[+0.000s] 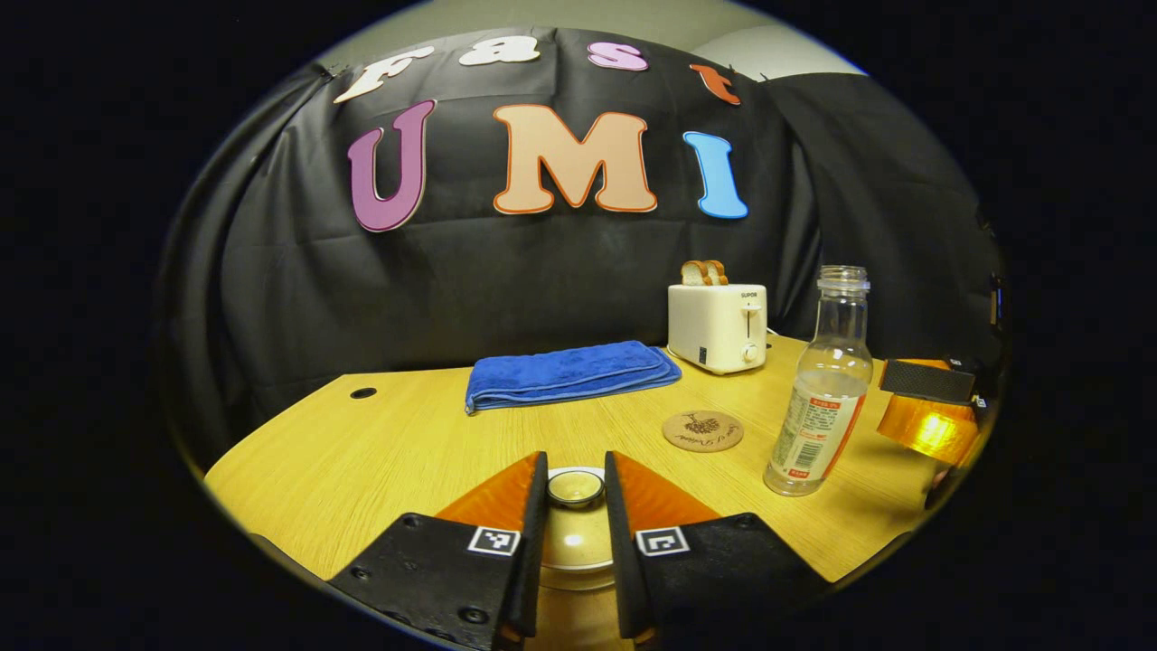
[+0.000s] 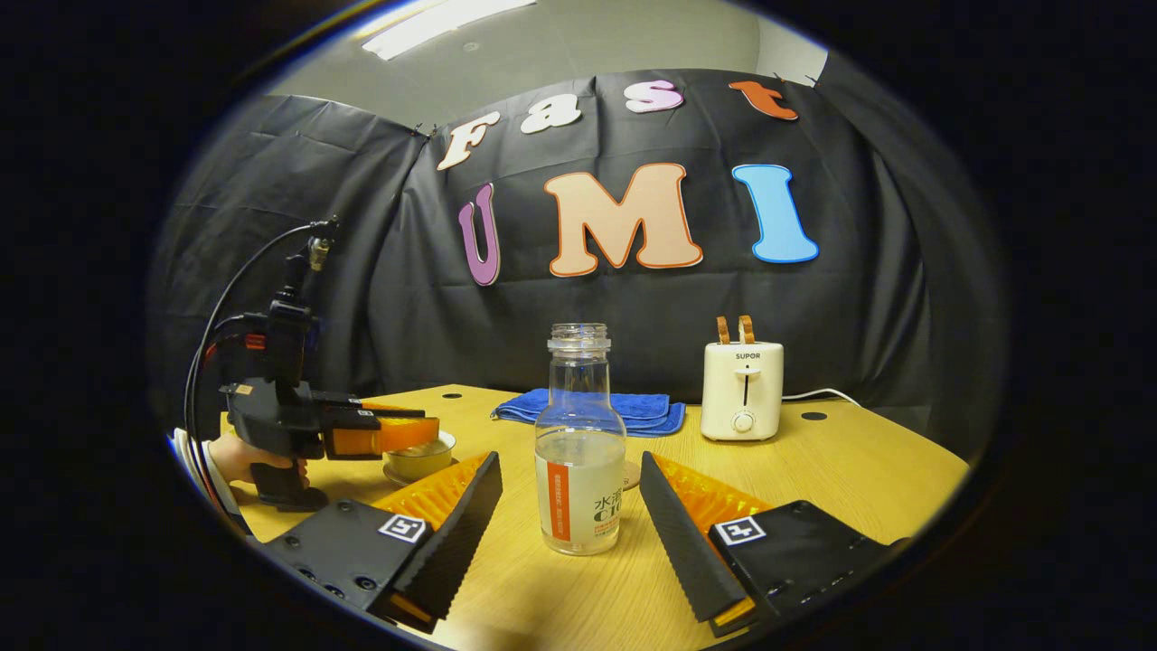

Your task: Open the teacup lid with one hand, grasp the water bottle and pour water into the teacup with the other hand; after pouring, place the water bottle on the coaster and then close the teacup lid.

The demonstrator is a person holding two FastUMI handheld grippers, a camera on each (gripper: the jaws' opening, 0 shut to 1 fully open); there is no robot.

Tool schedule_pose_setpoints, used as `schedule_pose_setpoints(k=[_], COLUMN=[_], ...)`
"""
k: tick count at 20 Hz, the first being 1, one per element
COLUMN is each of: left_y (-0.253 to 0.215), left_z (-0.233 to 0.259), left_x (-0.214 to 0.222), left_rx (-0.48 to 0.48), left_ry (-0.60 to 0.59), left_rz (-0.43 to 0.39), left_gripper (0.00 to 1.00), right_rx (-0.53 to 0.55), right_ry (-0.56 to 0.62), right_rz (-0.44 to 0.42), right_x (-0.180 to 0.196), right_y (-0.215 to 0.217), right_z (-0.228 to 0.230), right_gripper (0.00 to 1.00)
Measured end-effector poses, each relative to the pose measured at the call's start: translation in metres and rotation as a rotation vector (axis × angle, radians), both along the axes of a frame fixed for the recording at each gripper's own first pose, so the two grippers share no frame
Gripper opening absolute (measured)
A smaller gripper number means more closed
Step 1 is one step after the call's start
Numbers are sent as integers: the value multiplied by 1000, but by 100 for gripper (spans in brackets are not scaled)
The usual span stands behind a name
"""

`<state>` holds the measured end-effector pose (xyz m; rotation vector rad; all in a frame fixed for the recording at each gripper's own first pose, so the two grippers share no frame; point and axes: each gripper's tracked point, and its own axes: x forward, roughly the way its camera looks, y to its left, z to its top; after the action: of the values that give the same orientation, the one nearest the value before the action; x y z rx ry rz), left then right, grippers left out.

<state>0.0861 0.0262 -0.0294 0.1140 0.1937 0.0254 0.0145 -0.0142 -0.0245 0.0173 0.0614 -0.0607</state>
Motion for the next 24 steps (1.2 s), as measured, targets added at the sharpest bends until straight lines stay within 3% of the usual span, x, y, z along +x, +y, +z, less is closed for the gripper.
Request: schedule_pose_setpoints(k=[2,18,19,24], left_y=[1,13,15,26], left_z=[0,17,20,23], left_x=[0,-11,-13,-25], left_rx=[0,-12,-13,-8], left_ry=[1,-118,-127,-146], left_rz=[1,58,64,90], left_gripper=[30,25,24,25], right_rx=[0,1,1,4], right_ry=[0,0,0,6], right_rz=[0,0,2,10], right_x=[1,-1,0,2], right_y=[0,0,0,1], right_z=[0,0,1,-1], right_gripper=[93,93,98,98])
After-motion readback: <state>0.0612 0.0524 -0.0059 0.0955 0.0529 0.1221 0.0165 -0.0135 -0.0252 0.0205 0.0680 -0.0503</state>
